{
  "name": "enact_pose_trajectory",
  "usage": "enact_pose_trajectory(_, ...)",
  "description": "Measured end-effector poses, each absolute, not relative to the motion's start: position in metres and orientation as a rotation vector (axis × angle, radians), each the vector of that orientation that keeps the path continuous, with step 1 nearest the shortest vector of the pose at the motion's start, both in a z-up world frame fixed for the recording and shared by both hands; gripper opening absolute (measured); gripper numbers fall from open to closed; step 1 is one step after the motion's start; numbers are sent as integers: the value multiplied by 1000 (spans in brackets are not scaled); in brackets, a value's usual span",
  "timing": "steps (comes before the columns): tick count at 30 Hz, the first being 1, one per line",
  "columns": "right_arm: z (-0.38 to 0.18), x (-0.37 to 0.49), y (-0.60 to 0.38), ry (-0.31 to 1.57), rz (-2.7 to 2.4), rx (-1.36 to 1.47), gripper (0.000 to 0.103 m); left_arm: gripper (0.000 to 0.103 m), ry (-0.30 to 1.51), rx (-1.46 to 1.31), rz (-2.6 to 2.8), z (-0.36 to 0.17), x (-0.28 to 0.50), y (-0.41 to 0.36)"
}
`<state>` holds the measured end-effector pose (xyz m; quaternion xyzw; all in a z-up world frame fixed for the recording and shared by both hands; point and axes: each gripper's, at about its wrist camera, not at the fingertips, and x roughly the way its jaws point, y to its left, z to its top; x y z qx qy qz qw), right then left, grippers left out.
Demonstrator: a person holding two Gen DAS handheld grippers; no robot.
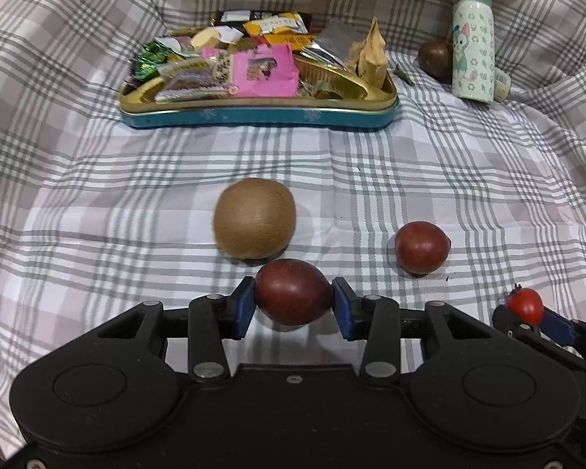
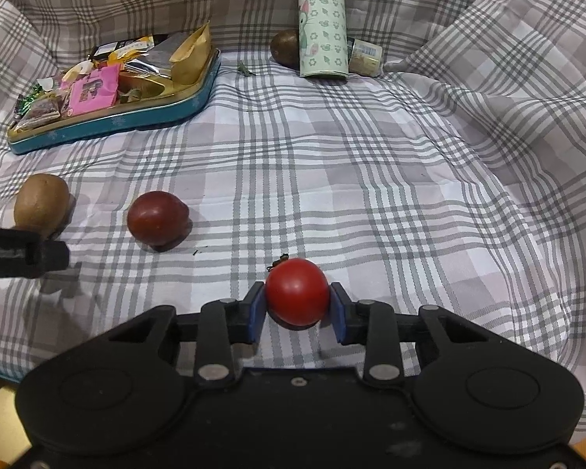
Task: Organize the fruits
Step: 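Grasp a dark red passion fruit with the left gripper while the right gripper holds the tomato, then carry the tomato with the right gripper while the left gripper carries the passion fruit over the tray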
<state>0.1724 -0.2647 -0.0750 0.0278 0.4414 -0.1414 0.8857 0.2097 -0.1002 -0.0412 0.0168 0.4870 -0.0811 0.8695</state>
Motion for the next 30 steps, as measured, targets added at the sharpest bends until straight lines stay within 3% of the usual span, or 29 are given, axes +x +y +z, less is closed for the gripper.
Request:
enact_pose_trajectory(14,-24,127,-250,845,-267,109,34,50,980,47,-178,-1,160,-63)
enact_pose_trajectory(30,-1,36,-208,837,-215,95,34,50,1007,74,-133,-1,81,-38)
